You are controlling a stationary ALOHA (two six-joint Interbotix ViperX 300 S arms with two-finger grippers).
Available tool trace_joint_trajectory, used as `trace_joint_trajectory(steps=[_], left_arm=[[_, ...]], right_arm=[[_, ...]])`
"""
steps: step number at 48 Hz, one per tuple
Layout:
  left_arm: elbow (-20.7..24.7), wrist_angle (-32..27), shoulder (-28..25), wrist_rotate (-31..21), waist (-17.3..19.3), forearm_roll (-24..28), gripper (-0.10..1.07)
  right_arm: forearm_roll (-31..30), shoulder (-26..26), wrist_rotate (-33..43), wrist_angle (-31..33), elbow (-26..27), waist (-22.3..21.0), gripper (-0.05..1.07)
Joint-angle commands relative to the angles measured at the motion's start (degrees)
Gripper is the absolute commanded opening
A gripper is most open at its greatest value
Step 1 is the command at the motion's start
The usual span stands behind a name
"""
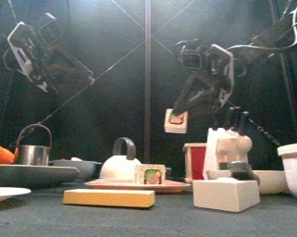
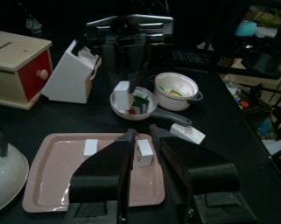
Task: Place white sushi piece in pan
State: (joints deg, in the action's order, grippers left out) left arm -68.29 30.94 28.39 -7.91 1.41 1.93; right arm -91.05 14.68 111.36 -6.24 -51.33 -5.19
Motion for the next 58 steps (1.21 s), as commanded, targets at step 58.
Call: trace_joint_trajectory(steps=[58], left_arm=[[0.44,0.18,0.26,0.00,-0.09,-0.09,0.66]], right_arm=[[4.04,15.03,0.00,1.14,-18.02,2.90,0.59]])
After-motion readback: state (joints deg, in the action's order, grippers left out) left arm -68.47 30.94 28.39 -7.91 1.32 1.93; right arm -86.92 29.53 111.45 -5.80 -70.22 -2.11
